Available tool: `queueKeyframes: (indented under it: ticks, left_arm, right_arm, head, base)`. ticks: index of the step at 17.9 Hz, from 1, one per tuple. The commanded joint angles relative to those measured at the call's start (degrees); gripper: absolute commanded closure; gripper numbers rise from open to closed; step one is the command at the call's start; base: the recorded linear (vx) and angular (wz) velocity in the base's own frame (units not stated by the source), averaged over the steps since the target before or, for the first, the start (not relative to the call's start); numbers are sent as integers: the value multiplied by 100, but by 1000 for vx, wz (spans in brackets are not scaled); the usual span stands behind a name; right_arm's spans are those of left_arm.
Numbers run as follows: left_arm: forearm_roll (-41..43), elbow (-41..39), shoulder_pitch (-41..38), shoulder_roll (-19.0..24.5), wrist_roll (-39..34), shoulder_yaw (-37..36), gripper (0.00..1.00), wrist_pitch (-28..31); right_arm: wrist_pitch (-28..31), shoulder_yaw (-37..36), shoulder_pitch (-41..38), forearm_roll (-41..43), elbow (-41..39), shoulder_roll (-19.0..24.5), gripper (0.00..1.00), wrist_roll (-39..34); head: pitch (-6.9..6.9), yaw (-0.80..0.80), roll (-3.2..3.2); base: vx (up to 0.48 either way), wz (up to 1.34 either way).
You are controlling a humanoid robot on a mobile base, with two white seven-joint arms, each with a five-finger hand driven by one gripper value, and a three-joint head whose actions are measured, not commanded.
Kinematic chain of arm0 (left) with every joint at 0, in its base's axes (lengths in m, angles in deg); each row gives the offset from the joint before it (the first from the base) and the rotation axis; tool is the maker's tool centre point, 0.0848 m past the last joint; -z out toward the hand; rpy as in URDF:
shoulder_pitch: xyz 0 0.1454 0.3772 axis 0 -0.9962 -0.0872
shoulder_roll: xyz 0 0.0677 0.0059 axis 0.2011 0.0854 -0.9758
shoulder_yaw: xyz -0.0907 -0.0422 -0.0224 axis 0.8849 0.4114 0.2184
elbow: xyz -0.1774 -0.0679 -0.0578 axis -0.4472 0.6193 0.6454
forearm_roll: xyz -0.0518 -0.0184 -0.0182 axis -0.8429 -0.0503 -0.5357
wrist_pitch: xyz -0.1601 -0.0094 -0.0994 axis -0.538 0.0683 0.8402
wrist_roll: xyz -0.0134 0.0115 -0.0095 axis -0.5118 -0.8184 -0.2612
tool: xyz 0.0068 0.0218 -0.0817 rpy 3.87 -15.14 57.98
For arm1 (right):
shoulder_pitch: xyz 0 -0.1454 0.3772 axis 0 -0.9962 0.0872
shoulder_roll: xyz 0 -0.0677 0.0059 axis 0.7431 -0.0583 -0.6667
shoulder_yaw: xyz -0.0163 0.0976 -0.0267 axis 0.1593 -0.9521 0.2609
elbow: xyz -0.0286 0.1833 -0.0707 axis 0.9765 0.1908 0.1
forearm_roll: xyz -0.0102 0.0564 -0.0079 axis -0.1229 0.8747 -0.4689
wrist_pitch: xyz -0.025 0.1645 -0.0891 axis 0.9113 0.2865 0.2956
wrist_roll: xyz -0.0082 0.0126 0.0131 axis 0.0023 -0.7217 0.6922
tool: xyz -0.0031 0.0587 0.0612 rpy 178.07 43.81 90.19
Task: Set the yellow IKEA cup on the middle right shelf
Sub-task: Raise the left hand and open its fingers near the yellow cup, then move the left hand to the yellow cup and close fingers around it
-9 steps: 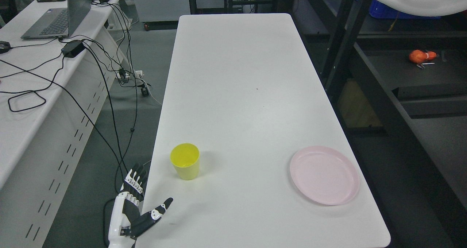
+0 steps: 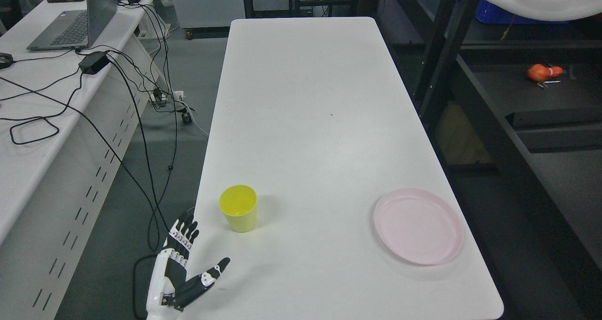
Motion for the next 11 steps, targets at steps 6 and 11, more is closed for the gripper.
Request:
queueKeyframes:
  ticks: [6, 11]
  left_arm:
    - [-688, 242, 494, -162, 67, 56, 1, 685]
    - [-557, 330, 969, -223, 67, 144, 1, 1265]
  right_arm:
    - [4, 97, -79, 141, 0, -100, 1, 4]
    - [4, 97, -79, 141, 0, -100, 1, 4]
  head:
    - [0, 0, 0]
    - [0, 0, 0]
  base:
    - [0, 0]
    - [0, 0]
